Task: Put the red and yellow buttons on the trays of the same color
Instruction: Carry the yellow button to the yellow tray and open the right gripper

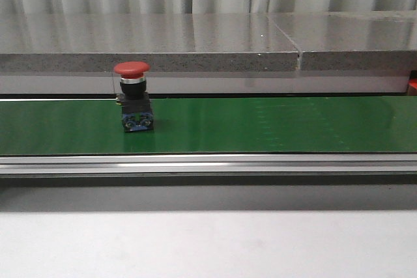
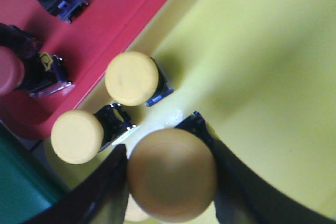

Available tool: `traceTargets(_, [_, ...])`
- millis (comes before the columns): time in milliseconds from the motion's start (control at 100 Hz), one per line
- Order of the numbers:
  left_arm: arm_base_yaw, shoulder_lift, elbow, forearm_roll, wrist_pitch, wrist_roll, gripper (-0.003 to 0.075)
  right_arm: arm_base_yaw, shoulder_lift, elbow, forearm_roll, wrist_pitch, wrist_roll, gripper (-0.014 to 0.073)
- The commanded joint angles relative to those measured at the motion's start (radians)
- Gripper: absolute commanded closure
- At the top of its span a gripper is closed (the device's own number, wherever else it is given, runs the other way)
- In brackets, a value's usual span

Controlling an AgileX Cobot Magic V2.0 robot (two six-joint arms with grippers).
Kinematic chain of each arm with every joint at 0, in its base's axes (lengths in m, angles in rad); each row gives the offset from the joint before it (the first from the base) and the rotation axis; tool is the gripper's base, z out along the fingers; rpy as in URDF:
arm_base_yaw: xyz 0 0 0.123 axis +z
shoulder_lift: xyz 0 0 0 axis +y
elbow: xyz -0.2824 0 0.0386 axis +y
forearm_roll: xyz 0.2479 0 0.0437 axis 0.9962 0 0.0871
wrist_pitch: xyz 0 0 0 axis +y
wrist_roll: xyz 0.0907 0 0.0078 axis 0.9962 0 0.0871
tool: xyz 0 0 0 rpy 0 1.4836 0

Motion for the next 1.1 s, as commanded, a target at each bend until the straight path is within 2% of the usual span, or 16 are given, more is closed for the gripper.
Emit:
traceTargets(0, [-0.009,0.009,-0.024,-0.012,-0.069,-0.009,0.0741,-0.008,0.0,-0.024,0.009,-0.048,0.002,0.0462])
traceTargets(510, [-0.009,0.009,-0.024,-0.012,-0.069,-0.009,0.0741,-0.008,0.124,-0.024,0.032,-0.072,0.007,0.045])
traceTargets(580, [-0.009,0.009,-0.024,-0.012,-0.069,-0.009,0.0741,-0.008,0.126,-0.024,0.034,-0.078,0.007,0.0396])
traceTargets(700, [-0.009,0.009,-0.024,-0.012,-0.069,-0.009,0.0741,-0.008,0.126,-0.024,0.035,-0.089,0.007,0.0215])
traceTargets(770, [-0.009,0.009,-0.024,-0.012,-0.069,-0.009,0.0741,-0.006,0.126,-0.024,0.037,-0.09,0.007,0.014])
traceTargets(840, [-0.009,0.009,-0.024,-0.012,-0.069,-0.009,0.0741,-0.005,0.126,-0.024,0.037,-0.091,0.007,0.0115])
traceTargets(1090, [-0.009,0.009,-0.024,-0.012,-0.069,-0.009,0.0741,-0.005,0.118,-0.024,0.039,-0.087,0.007,0.0116])
